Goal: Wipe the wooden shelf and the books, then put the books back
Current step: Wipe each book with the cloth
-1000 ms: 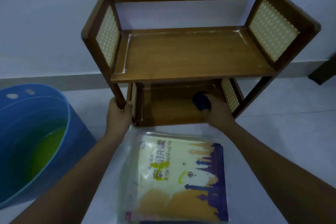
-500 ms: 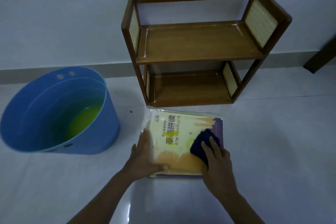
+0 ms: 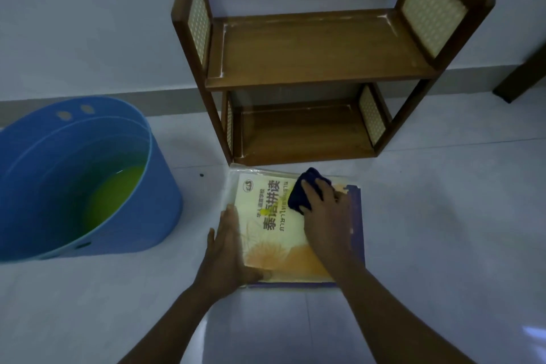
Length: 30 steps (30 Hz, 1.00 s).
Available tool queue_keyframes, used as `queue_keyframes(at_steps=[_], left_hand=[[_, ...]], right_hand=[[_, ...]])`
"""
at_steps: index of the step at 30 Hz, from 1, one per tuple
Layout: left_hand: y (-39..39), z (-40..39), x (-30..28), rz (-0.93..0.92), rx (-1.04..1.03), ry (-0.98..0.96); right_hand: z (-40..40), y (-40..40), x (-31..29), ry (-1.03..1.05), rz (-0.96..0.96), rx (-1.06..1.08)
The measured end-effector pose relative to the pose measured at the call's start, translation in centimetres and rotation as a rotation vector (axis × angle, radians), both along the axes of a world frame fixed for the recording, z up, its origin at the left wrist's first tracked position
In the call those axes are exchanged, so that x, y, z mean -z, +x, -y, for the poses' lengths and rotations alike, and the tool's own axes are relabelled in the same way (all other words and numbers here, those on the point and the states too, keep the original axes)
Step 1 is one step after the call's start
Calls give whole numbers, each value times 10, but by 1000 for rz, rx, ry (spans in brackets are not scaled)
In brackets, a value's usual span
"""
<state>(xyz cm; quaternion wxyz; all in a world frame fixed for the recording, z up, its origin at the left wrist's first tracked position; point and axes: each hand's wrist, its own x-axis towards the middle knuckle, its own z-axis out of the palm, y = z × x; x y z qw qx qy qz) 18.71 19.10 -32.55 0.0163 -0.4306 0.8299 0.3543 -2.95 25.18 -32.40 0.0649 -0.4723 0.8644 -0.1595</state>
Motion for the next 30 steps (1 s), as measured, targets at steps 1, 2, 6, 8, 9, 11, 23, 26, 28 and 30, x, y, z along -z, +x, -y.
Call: queue_keyframes(at_steps=[1,2,6,8,9,11,23,26,28,30], left_hand=[[-1,0,0,-11,-16,-3],[0,0,1,-21,-30,-9],[4,0,8,-73,-12,-2],[6,1,9,-117,-51,34],[7,1,9,-118,-61,23],[5,0,8,-74,-53,-30],[-2,-6,10,-46,-104,-89],[-3,-7,4,-57,-162,-38],[-3,-7,4,-62,-157,-23],[-4,-7,4,-69,-180,4]], right_hand=[[-1,12,0,-1,-3,-5],[-6,31,-1,-11,-10,-46],[-24,109,-2,-69,30,-273],[-18,112,-6,-90,9,-322],[-12,104,-7,-75,-15,-358],[3,78,-10,-35,-36,-376],[40,102,-20,-26,42,-322],[44,77,-15,-62,-41,-396],[42,36,-7,-41,-76,-281],[32,-8,-3,-12,-51,-84]])
